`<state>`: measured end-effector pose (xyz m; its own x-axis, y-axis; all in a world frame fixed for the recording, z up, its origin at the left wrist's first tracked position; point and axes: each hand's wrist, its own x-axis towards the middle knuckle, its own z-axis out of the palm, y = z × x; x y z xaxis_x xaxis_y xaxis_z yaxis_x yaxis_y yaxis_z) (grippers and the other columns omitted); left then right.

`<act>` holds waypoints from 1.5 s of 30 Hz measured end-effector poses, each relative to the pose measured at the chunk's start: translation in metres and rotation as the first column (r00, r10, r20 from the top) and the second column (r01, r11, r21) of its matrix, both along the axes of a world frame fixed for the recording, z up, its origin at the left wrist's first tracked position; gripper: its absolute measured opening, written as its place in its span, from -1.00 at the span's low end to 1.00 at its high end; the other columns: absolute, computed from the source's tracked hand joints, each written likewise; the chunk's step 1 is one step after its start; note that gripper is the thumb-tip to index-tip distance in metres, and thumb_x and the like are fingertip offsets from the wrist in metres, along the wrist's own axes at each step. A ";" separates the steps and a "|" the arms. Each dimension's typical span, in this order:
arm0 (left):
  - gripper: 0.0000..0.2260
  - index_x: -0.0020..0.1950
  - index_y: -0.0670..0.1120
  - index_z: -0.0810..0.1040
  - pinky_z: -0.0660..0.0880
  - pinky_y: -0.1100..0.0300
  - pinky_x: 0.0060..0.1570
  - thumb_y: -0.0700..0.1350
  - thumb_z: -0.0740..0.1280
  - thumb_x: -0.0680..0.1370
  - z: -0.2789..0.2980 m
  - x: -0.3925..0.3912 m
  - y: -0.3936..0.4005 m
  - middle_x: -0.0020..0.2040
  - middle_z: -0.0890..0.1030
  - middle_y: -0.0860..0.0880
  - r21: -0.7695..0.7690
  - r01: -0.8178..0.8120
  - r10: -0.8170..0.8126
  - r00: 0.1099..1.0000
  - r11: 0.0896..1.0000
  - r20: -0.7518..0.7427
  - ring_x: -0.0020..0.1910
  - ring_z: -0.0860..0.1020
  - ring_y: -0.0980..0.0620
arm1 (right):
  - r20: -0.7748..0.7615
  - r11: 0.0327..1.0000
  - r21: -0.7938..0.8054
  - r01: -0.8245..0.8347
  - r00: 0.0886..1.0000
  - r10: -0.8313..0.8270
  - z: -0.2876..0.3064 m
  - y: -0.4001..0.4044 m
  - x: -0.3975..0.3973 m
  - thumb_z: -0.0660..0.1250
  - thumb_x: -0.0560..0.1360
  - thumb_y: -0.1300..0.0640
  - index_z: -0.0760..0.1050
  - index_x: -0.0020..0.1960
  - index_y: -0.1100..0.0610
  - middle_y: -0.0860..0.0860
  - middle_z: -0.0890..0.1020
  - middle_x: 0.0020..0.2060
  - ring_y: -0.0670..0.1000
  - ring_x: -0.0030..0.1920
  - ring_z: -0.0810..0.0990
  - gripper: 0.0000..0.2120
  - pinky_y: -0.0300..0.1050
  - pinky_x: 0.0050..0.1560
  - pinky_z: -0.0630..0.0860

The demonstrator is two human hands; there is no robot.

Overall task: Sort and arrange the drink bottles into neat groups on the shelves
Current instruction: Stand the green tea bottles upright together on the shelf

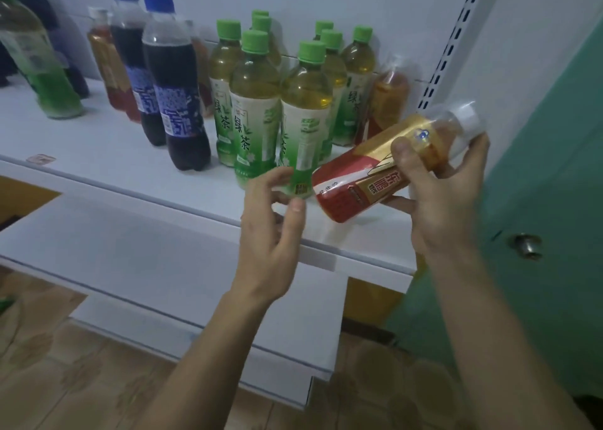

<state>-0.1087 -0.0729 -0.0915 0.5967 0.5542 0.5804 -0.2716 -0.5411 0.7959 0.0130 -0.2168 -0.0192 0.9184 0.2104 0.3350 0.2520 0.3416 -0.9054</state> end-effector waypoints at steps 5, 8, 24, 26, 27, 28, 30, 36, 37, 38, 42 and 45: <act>-0.39 0.53 0.04 0.15 0.57 0.10 0.24 0.37 0.09 0.62 0.006 -0.021 0.003 0.43 0.37 0.18 -0.095 0.224 -0.212 0.970 0.970 0.123 0.43 0.45 -0.06 | -0.038 0.983 0.049 -0.178 0.983 0.180 0.006 0.024 -0.045 0.61 0.26 -0.18 0.33 0.38 -0.03 -0.03 0.67 0.15 0.05 0.11 0.72 -0.19 0.18 -0.19 0.69; -0.42 0.49 0.00 0.24 0.61 0.07 0.16 0.35 0.10 0.63 0.019 -0.043 0.027 0.38 0.45 0.19 -0.152 0.137 -0.100 0.969 0.979 0.228 0.40 0.50 -0.10 | -0.023 0.954 0.103 -0.282 0.958 0.286 0.006 0.055 -0.066 0.49 0.47 -0.14 0.22 0.51 0.01 0.06 0.60 0.28 0.06 0.19 0.68 -0.26 0.25 -0.07 0.68; -0.57 0.55 -0.05 0.34 0.60 0.02 0.20 0.03 0.20 0.69 0.031 -0.167 0.303 0.41 0.50 -0.05 -0.172 0.089 -0.079 0.995 0.981 0.065 0.37 0.54 -0.10 | 0.273 0.964 -0.022 -0.265 0.926 0.261 0.019 0.320 -0.162 0.50 0.51 0.03 0.32 0.44 0.12 0.06 0.62 0.26 0.08 0.22 0.66 -0.40 0.20 -0.04 0.70; -0.58 0.56 -0.07 0.33 0.61 0.07 0.18 -0.06 0.21 0.70 0.034 -0.166 0.345 0.40 0.52 -0.03 -0.166 0.133 -0.137 0.991 0.977 -0.011 0.34 0.55 -0.01 | 0.309 0.977 -0.118 -0.177 0.929 0.206 0.027 0.360 -0.159 0.50 0.52 0.02 0.36 0.42 0.13 0.05 0.64 0.22 0.05 0.19 0.67 -0.44 0.19 -0.04 0.70; -0.59 0.57 -0.03 0.33 0.62 0.10 0.14 -0.07 0.22 0.71 0.035 -0.161 0.363 0.37 0.54 0.02 -0.148 0.129 -0.139 0.989 0.981 -0.059 0.30 0.57 0.06 | 0.319 0.977 -0.157 -0.147 0.928 0.191 0.030 0.378 -0.154 0.49 0.53 0.03 0.37 0.40 0.12 0.04 0.64 0.22 0.04 0.18 0.67 -0.47 0.18 0.00 0.69; -0.60 0.57 0.02 0.34 0.64 0.11 0.09 -0.07 0.22 0.72 0.037 -0.155 0.380 0.33 0.57 0.07 -0.116 0.112 -0.126 0.985 0.987 -0.118 0.24 0.60 0.12 | 0.335 0.974 -0.194 -0.117 0.925 0.178 0.032 0.395 -0.150 0.49 0.53 0.05 0.38 0.40 0.12 0.03 0.64 0.22 0.01 0.19 0.66 -0.48 0.15 0.05 0.69; -0.61 0.56 0.07 0.36 0.65 0.04 0.06 -0.09 0.23 0.71 0.041 -0.136 0.409 0.25 0.62 0.06 -0.051 0.070 -0.080 0.972 0.996 -0.219 0.13 0.63 0.14 | 0.365 0.959 -0.284 -0.024 0.922 0.132 0.037 0.425 -0.139 0.50 0.53 0.06 0.37 0.41 0.10 -0.04 0.62 0.23 -0.13 0.17 0.65 -0.47 -0.04 0.11 0.67; -0.59 0.48 -0.14 0.44 0.52 -0.05 0.26 -0.23 0.31 0.62 0.045 -0.077 0.444 0.27 0.64 -0.16 0.075 0.019 0.015 0.907 0.997 -0.421 0.24 0.60 -0.15 | 0.434 0.823 -0.520 0.227 0.901 0.026 0.048 0.484 -0.113 0.46 0.55 0.01 0.24 0.56 0.05 0.00 0.50 0.42 0.00 0.36 0.52 -0.33 -0.04 0.36 0.48; -0.56 0.47 -0.15 0.44 0.51 -0.04 0.26 -0.24 0.35 0.59 0.042 -0.073 0.445 0.27 0.64 -0.16 0.092 0.015 0.027 0.900 0.996 -0.435 0.24 0.60 -0.15 | 0.434 0.807 -0.541 0.237 0.900 0.027 0.047 0.487 -0.109 0.46 0.55 0.02 0.25 0.56 0.05 0.01 0.49 0.43 0.03 0.38 0.51 -0.33 0.05 0.39 0.49; -0.54 0.47 -0.15 0.44 0.50 -0.03 0.27 -0.24 0.38 0.57 0.038 -0.071 0.446 0.28 0.63 -0.17 0.100 0.002 0.042 0.900 0.995 -0.434 0.24 0.59 -0.15 | 0.441 0.794 -0.552 0.255 0.897 0.019 0.046 0.490 -0.106 0.47 0.55 0.02 0.27 0.55 0.06 0.01 0.50 0.42 0.04 0.38 0.51 -0.34 0.10 0.38 0.49; -0.57 0.44 -0.10 0.46 0.48 -0.11 0.25 -0.19 0.37 0.57 0.030 -0.063 0.453 0.27 0.62 -0.14 0.187 -0.109 0.181 0.885 0.976 -0.430 0.25 0.54 -0.20 | 0.508 0.761 -0.536 0.365 0.860 -0.054 0.033 0.501 -0.104 0.50 0.51 -0.02 0.36 0.49 0.03 0.02 0.53 0.37 0.05 0.35 0.52 -0.38 0.14 0.37 0.50; -0.58 0.42 -0.05 0.45 0.49 -0.18 0.22 -0.11 0.39 0.57 0.026 -0.061 0.455 0.27 0.60 -0.09 0.249 -0.149 0.254 0.845 0.957 -0.470 0.26 0.52 -0.21 | 0.557 0.742 -0.523 0.419 0.827 -0.074 0.024 0.508 -0.104 0.52 0.49 -0.04 0.35 0.51 0.01 0.01 0.53 0.35 0.02 0.33 0.51 -0.34 0.07 0.39 0.46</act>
